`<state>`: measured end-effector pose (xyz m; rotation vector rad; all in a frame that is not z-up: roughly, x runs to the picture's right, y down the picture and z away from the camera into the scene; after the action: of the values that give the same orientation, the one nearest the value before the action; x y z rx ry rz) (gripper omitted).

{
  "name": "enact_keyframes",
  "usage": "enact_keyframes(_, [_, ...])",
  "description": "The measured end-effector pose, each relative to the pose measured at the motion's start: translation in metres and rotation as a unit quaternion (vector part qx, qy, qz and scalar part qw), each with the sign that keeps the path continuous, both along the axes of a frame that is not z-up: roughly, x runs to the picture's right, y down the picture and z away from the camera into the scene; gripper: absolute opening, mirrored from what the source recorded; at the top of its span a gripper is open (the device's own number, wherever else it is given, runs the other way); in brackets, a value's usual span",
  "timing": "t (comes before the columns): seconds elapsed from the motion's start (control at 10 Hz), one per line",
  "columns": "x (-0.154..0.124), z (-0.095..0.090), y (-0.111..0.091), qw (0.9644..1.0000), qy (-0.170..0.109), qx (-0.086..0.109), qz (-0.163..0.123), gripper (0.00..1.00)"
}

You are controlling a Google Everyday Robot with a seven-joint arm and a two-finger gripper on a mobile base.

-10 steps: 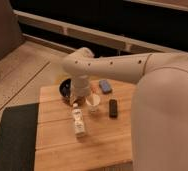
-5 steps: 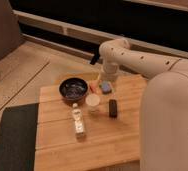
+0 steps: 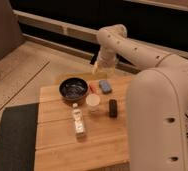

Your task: Move the arm in a circular motion

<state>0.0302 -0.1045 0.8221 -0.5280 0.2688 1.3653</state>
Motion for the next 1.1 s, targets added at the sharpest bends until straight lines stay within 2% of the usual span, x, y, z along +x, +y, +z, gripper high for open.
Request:
enact_keyframes(0.1, [-0.025,0.002,-0.007,0.9992,-0.026,0.004,-0.030,0.65])
enact_keyframes(0.2, [-0.056,0.003,-0.013,0.9966,-0.055,0.007,-0.060,0.65])
enact_keyframes(0.3, [-0.090,0.003,-0.016,0.9925,-0.088,0.010,-0.084,0.65])
enact_keyframes(0.5, [-0.140,-0.002,-0.014,0.9856,-0.133,0.014,-0.103,0.65])
enact_keyframes(0.7, [-0.187,-0.013,-0.001,0.9804,-0.166,0.013,-0.106,0.65])
enact_keyframes(0.9, [-0.218,-0.030,0.023,0.9775,-0.165,0.005,-0.131,0.65])
enact_keyframes(1.1, [-0.228,-0.045,0.051,0.9768,-0.142,-0.004,-0.160,0.65])
